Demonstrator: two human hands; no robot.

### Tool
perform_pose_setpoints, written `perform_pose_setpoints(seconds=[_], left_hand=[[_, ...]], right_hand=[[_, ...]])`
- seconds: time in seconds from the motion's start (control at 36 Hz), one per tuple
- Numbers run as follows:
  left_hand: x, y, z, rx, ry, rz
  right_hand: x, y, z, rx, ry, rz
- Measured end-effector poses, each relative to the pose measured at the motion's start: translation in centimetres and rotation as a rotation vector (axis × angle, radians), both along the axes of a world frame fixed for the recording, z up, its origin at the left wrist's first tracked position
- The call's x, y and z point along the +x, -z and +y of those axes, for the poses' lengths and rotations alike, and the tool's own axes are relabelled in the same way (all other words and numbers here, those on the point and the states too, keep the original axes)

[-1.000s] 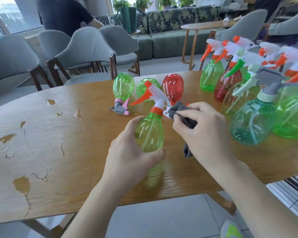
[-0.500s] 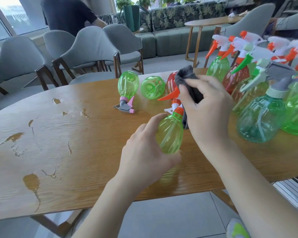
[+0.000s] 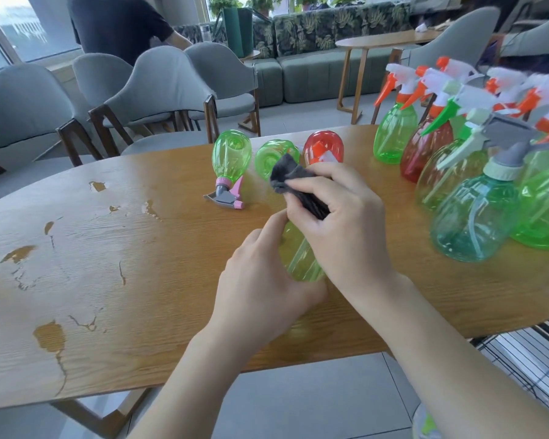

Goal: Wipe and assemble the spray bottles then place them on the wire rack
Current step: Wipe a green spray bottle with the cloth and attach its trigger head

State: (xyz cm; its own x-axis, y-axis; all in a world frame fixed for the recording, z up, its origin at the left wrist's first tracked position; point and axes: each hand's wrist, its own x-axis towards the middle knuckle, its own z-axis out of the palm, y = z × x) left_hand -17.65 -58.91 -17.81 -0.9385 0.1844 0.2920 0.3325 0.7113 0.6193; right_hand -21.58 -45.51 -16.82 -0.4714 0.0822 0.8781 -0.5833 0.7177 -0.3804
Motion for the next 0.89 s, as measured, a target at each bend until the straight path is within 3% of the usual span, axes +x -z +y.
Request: perform_pose_setpoints(seconds=[0.33,0.44,0.64,0.89], left_hand=[[0.2,-0.2,-0.7,0.091,0.018,-0.053],[0.4,-0.2,-0.6,0.067,0.034,-0.037],[0.4,0.0,-0.3,0.036,0.021,-0.012],[0.6,0.0,-0.2,0.013,0.020,0.006]], right_hand=[[0.1,-1.1,2.1,-0.158,0.020,0.087],[-0.5,-0.9,3.1,-0.165,0.091,0.020],[-0.5,0.0,2.7,-0.006,0.034,-0.006],[-0.5,0.3,3.6,-0.193,0.153,-0.119]])
